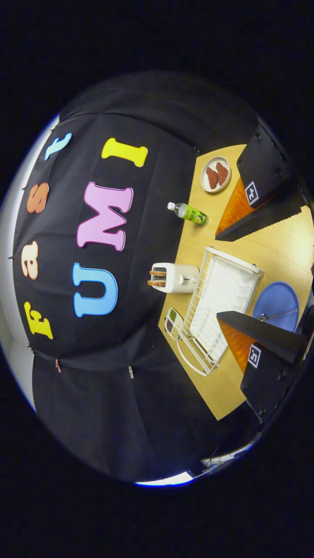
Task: Take the plate from the dish rack, then take the spoon from the basket and place it into the plate.
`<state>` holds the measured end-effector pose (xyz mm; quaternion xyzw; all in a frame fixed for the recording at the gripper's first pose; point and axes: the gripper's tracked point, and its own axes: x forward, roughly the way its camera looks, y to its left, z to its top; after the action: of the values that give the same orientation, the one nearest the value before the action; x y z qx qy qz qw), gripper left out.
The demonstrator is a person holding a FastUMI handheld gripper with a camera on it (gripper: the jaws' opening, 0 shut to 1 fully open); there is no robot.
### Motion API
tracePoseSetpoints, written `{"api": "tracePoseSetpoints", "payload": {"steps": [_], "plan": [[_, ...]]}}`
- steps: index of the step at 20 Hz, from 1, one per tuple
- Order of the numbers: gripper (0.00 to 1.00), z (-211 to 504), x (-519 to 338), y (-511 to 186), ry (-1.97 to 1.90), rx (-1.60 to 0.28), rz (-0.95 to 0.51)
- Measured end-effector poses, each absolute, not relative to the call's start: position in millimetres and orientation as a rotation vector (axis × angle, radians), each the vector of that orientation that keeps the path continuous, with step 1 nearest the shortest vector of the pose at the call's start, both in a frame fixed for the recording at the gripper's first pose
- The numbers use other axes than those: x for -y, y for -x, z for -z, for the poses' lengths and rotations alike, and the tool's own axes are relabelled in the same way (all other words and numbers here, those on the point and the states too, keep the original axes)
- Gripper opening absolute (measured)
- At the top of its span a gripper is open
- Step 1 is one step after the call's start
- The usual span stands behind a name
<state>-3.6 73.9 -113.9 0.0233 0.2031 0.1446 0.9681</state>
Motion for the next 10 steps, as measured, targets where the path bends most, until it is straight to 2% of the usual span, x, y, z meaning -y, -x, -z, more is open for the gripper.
{"api": "tracePoseSetpoints", "payload": {"steps": [10], "plan": [[0.98, 33, -49, -2, 0.123, -0.143, -0.182]]}}
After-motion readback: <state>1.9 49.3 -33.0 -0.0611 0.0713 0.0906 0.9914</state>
